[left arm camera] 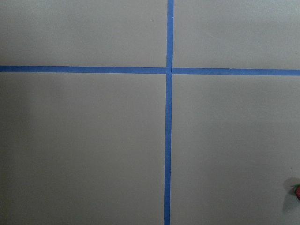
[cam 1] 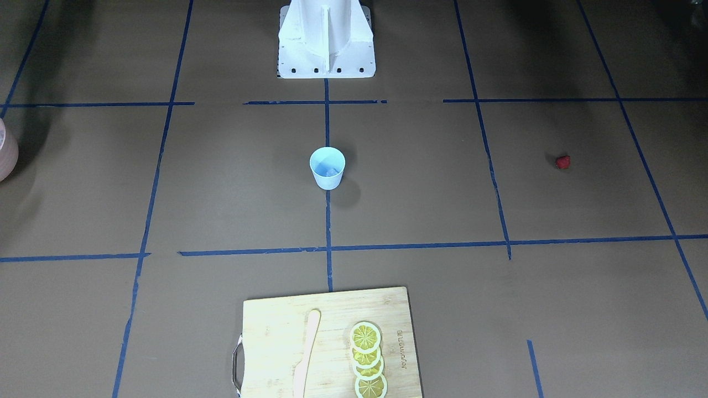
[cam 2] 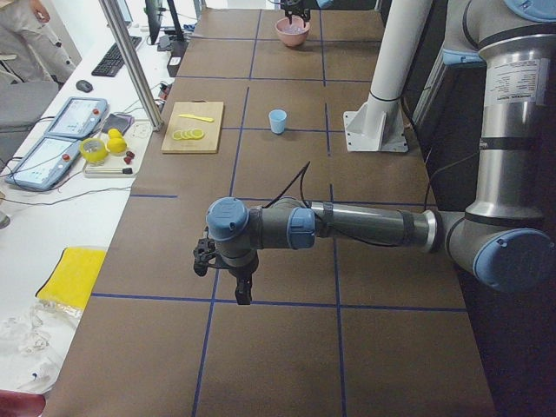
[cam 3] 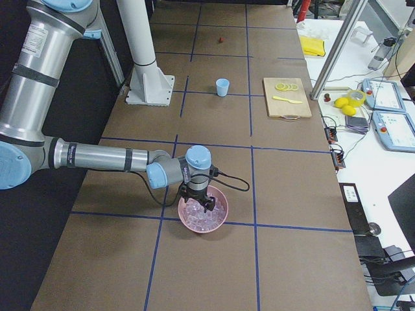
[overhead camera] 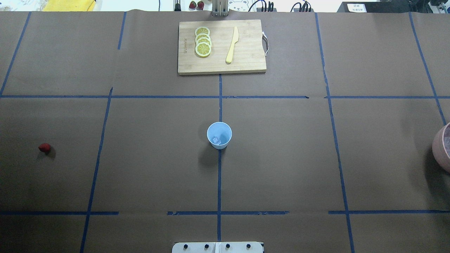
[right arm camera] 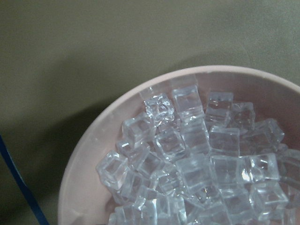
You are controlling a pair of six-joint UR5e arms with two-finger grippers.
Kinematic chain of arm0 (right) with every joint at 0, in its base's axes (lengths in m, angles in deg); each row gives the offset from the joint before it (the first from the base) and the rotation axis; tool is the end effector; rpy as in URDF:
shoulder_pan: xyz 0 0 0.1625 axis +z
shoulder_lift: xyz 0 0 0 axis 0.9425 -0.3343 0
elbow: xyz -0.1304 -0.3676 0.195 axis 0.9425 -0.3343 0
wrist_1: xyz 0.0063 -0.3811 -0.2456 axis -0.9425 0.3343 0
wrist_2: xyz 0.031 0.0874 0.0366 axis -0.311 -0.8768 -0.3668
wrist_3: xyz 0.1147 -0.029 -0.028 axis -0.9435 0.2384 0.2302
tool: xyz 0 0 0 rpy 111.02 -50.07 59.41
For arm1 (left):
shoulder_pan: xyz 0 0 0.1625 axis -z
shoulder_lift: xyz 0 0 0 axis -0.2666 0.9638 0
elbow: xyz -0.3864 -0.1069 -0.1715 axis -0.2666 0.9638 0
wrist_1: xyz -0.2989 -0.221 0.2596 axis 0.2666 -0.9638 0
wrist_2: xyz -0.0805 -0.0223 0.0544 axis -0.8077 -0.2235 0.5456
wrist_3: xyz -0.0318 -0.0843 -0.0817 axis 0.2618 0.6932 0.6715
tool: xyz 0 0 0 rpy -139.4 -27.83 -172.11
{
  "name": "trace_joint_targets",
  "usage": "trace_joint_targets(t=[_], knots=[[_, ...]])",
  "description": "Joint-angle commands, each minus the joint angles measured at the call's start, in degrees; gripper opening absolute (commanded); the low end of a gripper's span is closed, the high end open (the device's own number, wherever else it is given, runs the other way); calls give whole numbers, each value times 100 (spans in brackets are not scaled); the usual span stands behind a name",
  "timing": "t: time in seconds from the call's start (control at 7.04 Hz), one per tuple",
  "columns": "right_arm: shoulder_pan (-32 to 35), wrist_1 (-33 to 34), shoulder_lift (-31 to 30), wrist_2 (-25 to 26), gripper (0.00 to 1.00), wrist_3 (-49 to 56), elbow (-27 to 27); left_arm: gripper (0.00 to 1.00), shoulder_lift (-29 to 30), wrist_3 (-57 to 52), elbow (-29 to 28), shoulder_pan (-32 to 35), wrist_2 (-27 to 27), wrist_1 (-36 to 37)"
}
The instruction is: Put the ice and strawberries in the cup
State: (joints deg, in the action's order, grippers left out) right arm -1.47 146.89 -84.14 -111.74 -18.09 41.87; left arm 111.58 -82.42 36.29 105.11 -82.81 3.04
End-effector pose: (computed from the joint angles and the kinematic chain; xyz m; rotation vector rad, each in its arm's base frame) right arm -0.0834 -0.3896 0.7035 0.3380 -0.6116 -1.1260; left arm -0.0426 -0.5166 0.6511 -0.0316 0.8039 0.0039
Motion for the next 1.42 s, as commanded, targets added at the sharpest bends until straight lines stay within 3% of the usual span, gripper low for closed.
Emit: trace_joint_targets(t=[0.0, 0.71, 0.85, 1.14, 1.28], knots=[[-97, -11, 31, 3, 90, 13, -4, 100, 0, 0, 0, 0, 0, 0], [-185, -11, 48, 135, 86, 39, -100, 100, 0, 0, -9, 0, 0, 0], [-185, -11, 49, 135, 80, 39, -109, 100, 0, 0, -9, 0, 0, 0], [-185, -19, 49, 135, 25, 39, -109, 100, 0, 0, 0, 0, 0, 0], [-176, -20, 49, 126, 14, 30, -109, 100, 0, 0, 0, 0, 0, 0]])
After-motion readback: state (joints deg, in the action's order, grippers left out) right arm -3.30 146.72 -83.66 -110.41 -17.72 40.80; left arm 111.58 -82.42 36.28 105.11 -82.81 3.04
